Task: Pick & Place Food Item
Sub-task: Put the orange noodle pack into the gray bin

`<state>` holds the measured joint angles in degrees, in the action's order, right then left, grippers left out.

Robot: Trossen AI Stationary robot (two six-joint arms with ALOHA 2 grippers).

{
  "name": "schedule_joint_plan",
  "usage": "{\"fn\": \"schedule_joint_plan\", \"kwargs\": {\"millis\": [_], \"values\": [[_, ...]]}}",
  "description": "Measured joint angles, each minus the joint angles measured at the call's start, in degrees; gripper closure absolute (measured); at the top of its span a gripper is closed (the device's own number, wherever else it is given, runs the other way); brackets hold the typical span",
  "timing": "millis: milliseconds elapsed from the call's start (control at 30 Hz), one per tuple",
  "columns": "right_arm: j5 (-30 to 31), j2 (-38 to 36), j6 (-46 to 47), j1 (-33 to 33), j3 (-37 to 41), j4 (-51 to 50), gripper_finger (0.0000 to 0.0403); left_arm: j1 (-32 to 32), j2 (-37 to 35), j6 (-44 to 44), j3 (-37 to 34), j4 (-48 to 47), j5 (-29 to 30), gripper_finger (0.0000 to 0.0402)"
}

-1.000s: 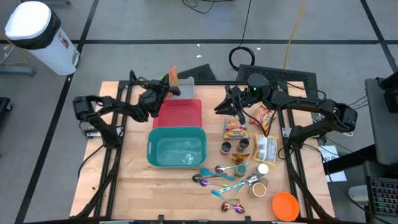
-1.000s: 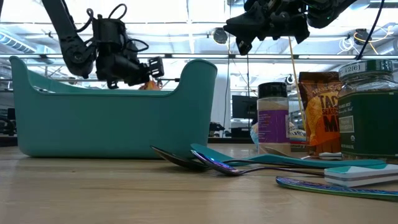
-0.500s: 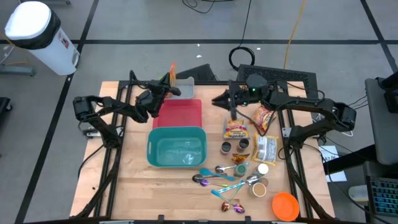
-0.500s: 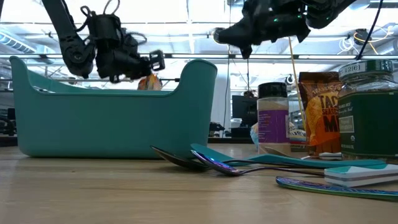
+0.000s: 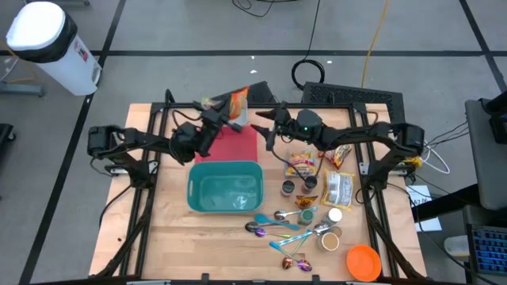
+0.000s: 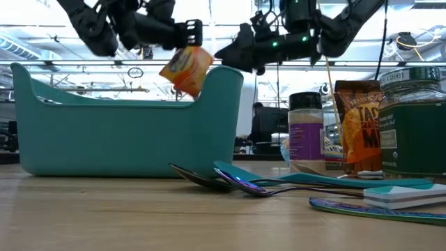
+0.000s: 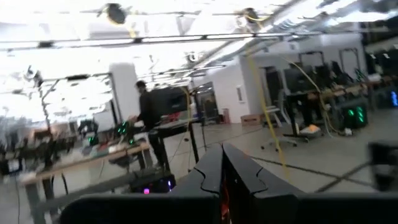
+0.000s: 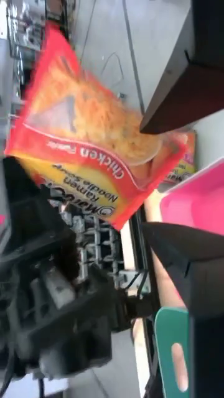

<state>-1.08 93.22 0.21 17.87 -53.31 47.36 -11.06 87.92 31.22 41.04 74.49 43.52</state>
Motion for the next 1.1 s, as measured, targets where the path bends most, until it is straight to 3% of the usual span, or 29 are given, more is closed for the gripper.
{"fn": "schedule_joint_plan", "kwargs": {"millis": [133,333,567,967,1100], "values": [[-0.37,2.51,-0.75,-0.15,-0.88,3.28,0.0131,2.29,0.0,3.45,2.45,-2.67,0.01,0.0393],[4.46,3.2,-0.64,0.09,-1.61,4.92,0.0123,4.57,0.0,5.28,3.34,-2.89,0.18,0.0396],[5.11,3.16,-1.91,0.02,-1.61,7.39,0.014,4.8,0.0,4.24,3.34,-2.9,0.03,0.0398],[2.51,3.16,-2.53,0.13,-1.61,5.57,0.0149,8.53,0.0,12.64,3.36,-1.91,-1.53,0.0396],[2.51,3.16,-2.47,0.13,-1.61,5.59,0.0179,8.69,0.0,12.61,3.36,-1.98,-1.49,0.0396]]}}
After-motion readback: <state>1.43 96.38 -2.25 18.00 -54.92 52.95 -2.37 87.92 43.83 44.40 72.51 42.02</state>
